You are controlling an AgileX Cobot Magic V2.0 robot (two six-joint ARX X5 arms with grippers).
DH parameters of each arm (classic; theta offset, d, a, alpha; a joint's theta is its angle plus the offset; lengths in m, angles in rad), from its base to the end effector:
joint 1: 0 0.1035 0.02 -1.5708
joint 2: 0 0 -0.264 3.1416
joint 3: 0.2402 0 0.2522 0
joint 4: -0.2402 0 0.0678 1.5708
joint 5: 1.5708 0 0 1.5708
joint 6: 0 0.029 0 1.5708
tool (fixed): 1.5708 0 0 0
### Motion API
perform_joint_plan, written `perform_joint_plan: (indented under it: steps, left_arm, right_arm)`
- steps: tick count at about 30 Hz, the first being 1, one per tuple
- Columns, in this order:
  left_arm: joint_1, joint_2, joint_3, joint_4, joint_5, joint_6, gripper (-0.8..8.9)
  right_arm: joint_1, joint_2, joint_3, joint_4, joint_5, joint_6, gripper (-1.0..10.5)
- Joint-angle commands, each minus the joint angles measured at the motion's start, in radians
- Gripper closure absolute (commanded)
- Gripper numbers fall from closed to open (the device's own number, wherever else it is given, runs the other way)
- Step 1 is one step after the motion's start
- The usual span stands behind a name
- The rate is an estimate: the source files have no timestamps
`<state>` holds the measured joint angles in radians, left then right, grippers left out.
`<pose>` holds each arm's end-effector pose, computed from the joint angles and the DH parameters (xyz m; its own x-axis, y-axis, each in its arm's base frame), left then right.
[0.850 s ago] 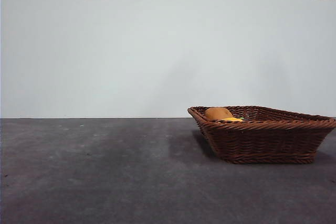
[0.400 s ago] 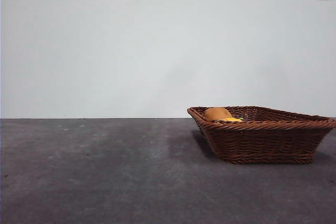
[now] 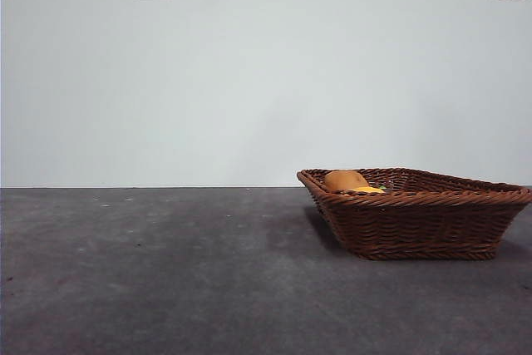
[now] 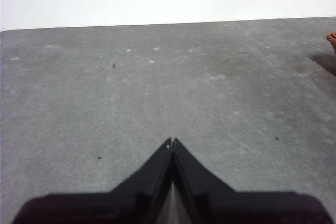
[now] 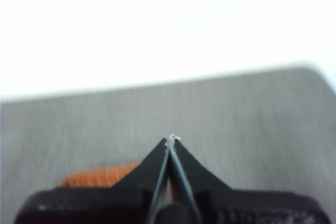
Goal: Help me put the vegetables on the table into the basket
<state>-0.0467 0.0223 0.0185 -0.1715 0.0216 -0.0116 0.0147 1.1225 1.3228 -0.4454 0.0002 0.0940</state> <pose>0.0964 -0.0051 0.1516 0.9824 -0.0675 -0.1744 0.0659 0.9977 -0.0152 0.2276 0.0033 0.4255 0.9700 0.0141 -0.2426 0.0083 0.9958 0.0910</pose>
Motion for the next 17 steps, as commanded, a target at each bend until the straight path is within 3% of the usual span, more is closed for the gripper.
perform_joint_plan:
  steps: [1,7,11,17]
  left_arm:
    - [0.003,0.000,-0.011,0.005,0.005,-0.004,8.17]
    - [0.003,0.000,-0.011,0.005,0.005,-0.004,8.17]
    - [0.003,0.000,-0.011,0.006,0.005,-0.004,8.17]
    - [0.003,0.000,-0.011,0.005,0.005,-0.004,8.17]
  right_arm:
    - [0.000,-0.148,-0.230,0.175,0.002,0.009,9.5]
    - [0.000,-0.582,-0.689,0.382,0.009,-0.005,9.5]
    - [-0.004,-0.857,-0.987,0.560,0.128,-0.050,9.5]
    - [-0.004,-1.109,-1.256,0.616,0.139,-0.049,9.5]
